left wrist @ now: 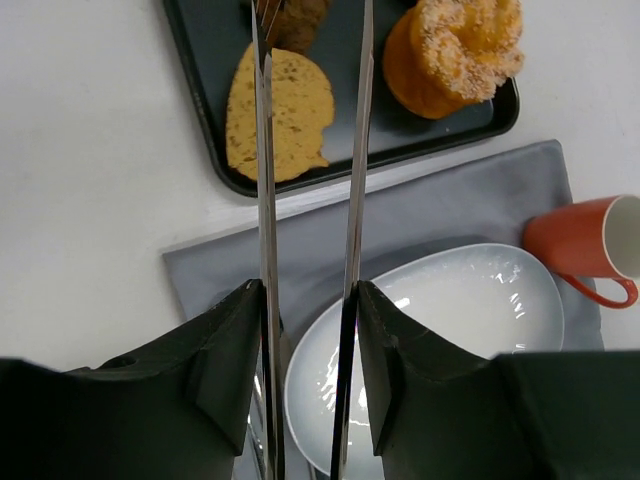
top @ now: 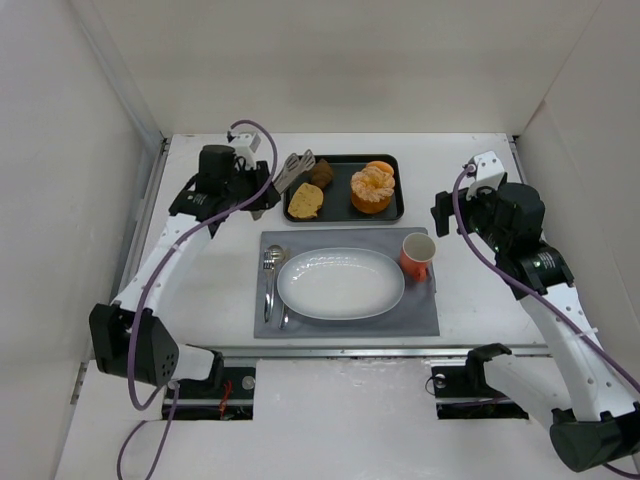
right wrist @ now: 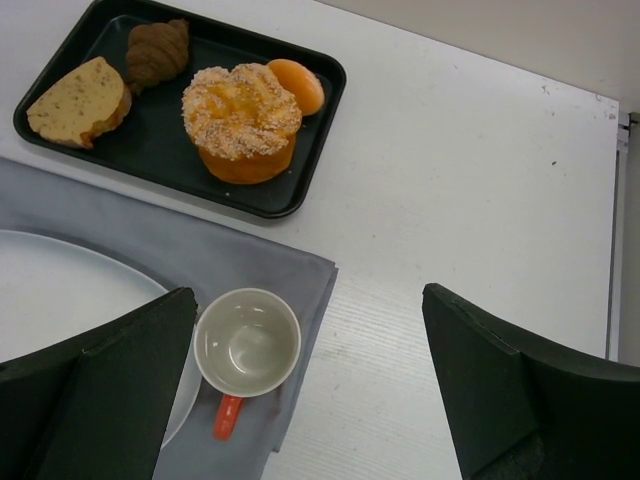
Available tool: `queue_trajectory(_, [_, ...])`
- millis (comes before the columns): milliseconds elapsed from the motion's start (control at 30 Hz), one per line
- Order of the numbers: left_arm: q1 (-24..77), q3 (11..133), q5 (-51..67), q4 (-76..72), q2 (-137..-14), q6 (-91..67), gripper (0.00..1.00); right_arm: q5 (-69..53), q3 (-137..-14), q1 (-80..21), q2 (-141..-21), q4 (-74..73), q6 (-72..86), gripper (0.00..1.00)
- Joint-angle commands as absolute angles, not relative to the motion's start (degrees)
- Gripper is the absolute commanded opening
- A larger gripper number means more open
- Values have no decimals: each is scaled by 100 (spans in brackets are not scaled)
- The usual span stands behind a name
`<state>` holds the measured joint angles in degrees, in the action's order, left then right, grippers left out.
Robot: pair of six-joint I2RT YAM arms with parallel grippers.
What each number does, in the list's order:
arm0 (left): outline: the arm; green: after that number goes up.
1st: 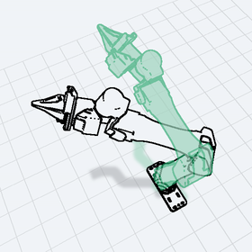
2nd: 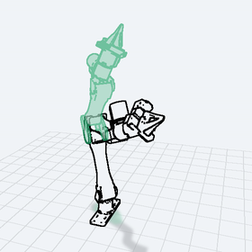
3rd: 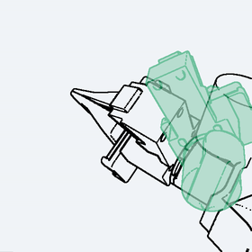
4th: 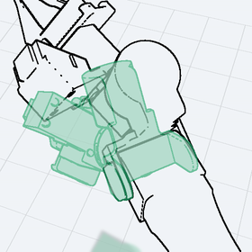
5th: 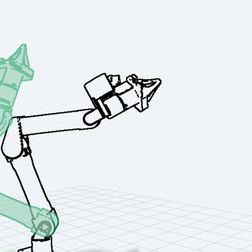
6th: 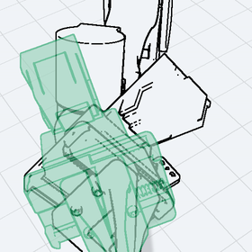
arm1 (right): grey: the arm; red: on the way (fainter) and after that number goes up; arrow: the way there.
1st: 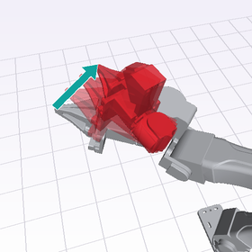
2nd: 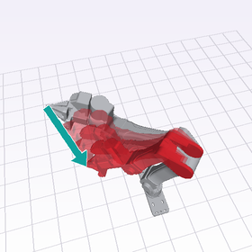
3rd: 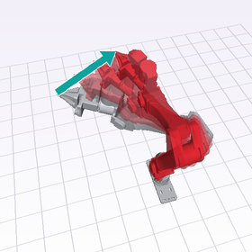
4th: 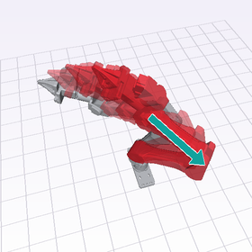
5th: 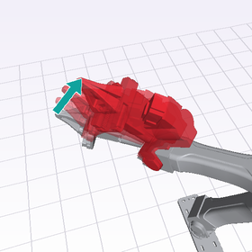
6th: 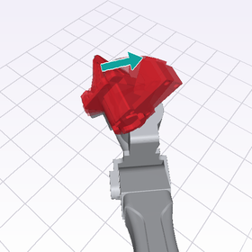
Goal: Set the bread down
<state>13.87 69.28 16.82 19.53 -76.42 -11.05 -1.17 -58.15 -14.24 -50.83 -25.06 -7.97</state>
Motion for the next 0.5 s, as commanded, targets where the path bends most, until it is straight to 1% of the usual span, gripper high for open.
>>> queue_trajectory(0, [1669,7408,1793,1723,-7813,-959,37,26,-5950,-1406,-5080,-2188,-826,100])
queue_trajectory(267, [2109,7936,1846,1775,-8279,-792,37,88,-5897,-1406,-5027,-2136,-826,100])
queue_trajectory(467, [2294,8051,1846,1775,-8647,-677,37,88,-5897,-1406,-5027,-2136,-826,100])
